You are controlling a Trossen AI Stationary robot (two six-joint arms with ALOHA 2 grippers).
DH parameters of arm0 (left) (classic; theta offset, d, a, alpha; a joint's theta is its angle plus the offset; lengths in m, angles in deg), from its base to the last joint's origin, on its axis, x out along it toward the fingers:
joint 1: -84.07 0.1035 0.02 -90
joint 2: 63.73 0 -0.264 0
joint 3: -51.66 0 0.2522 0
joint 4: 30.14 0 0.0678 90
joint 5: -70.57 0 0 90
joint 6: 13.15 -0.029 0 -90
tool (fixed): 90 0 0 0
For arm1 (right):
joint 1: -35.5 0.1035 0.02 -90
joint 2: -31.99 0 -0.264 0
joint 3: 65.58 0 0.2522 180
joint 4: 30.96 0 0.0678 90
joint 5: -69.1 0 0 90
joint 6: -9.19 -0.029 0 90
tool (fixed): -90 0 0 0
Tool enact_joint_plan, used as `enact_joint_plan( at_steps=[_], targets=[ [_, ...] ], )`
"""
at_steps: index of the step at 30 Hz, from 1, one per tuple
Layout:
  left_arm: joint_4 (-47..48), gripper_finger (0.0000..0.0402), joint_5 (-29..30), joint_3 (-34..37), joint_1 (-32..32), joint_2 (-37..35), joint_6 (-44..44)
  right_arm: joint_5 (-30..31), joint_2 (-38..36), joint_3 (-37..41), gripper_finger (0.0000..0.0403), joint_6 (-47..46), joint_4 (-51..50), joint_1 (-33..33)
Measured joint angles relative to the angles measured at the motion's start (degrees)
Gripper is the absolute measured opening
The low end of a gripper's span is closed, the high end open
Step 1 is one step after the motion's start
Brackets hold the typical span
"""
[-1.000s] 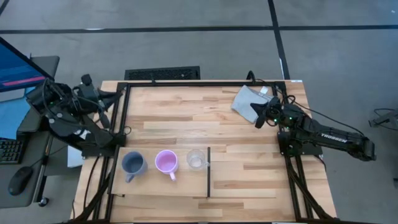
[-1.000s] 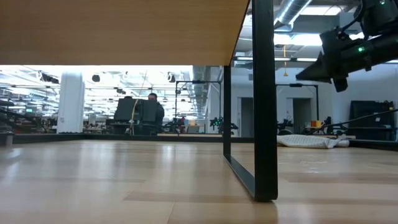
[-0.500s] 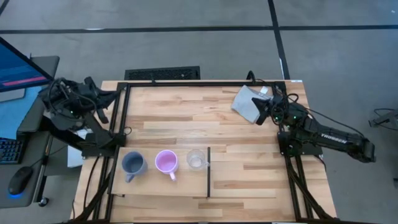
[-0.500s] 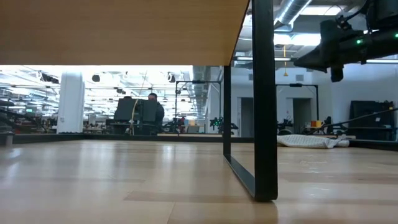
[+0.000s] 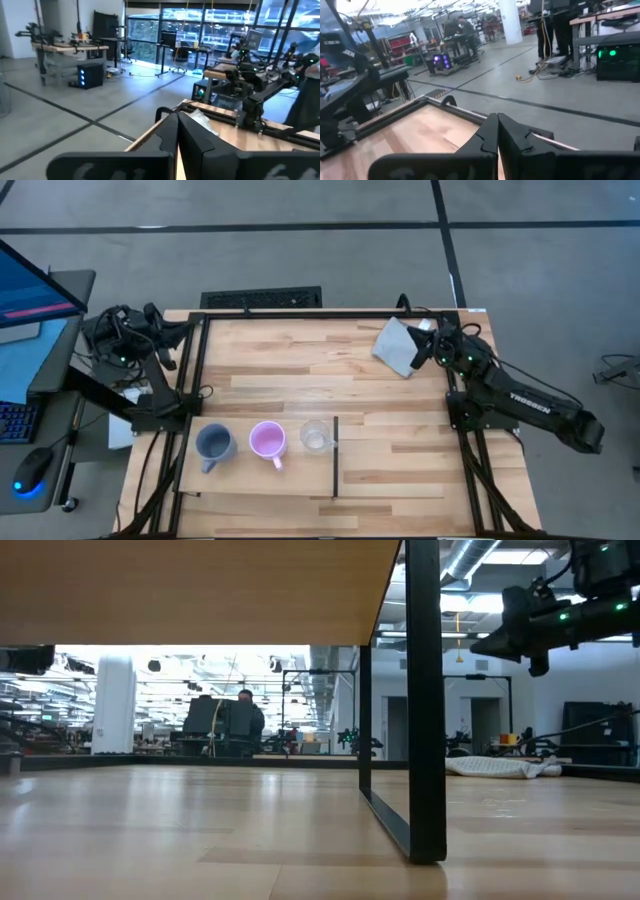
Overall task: Stack small to large cups/mugs on shelf
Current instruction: Return to Home Position
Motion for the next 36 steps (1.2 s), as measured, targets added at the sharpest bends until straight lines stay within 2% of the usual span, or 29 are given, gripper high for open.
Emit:
enact_joint_plan(
  at_steps=[5, 11, 17, 26, 36],
  targets=[
    [3.2, 0.0000, 0.0, 1.9, -0.2, -2.8, 4.6, -2.6, 7.2, 0.0, 0.0027, 0.0, 5.7, -2.4],
    [3.2, 0.0000, -0.1, 2.7, -0.2, -5.1, 2.9, -3.5, 16.3, 0.0, 0.0027, -0.1, 14.3, -3.1],
    [3.2, 0.0000, -0.1, 2.7, -0.2, -7.1, 2.1, -6.3, 23.0, 0.0, 0.0027, -0.7, 16.2, -3.1],
    [3.2, 0.0000, 0.0, 3.0, -0.2, -7.1, 1.3, -6.6, 29.3, 0.0, 0.0027, -0.7, 23.1, -4.0],
    [3.2, 0.0000, -0.1, 8.7, -0.2, -7.1, 5.5, -9.2, 32.1, 0.0, 0.0027, -1.7, 27.4, -5.8]
  ],
)
